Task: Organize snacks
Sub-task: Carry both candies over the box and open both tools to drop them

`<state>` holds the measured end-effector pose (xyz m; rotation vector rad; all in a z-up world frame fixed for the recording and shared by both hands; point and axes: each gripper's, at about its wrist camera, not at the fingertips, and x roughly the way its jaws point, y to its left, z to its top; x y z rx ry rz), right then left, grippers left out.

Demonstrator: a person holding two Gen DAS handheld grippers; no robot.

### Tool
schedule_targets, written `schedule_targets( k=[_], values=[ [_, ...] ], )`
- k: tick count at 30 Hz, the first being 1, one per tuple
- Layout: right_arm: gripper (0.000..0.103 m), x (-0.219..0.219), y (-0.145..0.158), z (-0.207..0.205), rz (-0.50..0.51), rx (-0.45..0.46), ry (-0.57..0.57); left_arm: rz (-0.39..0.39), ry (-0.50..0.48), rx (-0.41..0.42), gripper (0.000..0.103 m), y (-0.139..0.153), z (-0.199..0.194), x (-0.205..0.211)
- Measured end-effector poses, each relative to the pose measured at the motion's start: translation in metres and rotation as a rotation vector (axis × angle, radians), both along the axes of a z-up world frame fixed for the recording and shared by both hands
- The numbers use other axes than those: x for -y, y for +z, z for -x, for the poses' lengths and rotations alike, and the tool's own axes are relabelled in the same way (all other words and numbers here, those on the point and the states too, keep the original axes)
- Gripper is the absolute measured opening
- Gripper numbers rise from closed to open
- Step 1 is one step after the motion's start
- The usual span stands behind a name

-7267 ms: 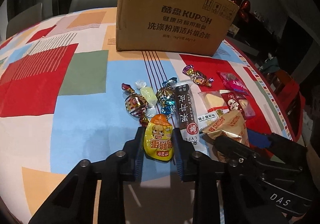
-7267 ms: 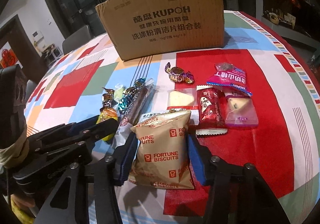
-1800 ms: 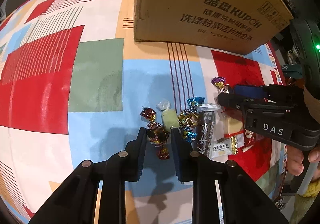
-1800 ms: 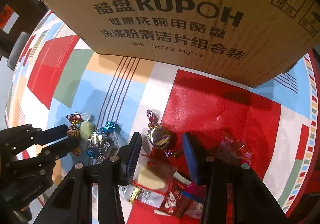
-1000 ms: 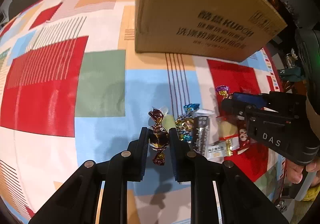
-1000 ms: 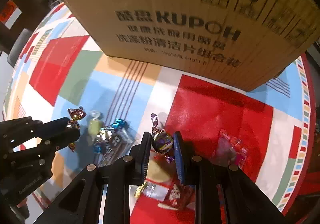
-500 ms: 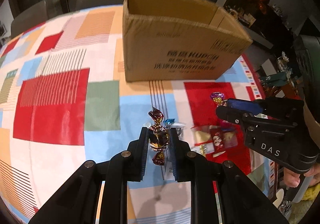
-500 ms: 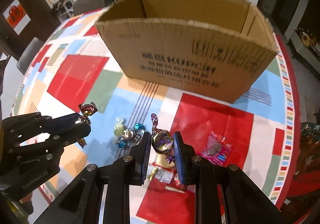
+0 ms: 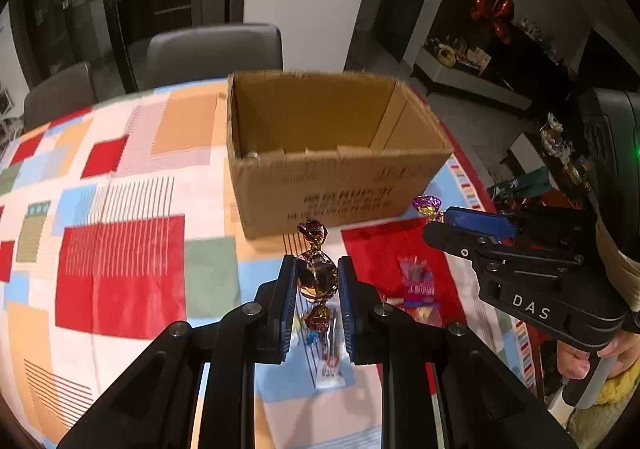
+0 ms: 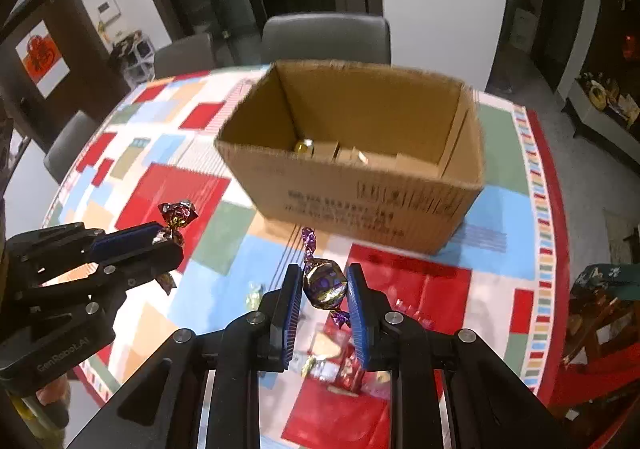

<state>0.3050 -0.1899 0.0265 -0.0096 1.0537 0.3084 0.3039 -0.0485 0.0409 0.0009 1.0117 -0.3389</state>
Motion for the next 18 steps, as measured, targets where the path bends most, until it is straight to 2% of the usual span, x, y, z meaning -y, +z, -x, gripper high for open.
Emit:
schedule_targets(
  k=[12,18],
  values=[
    [0.024,0.011,0.031,-0.024,-0.02,0.068,-0.046,-0.02,-0.006,0.087,0.021,0.037,-0.032,0.011],
    [0.024,0.016,0.038,-0.042,-0.019,0.097,-0.072,-0.019,-0.01,0.111,0.021,0.043,-0.055,0.014]
  ],
)
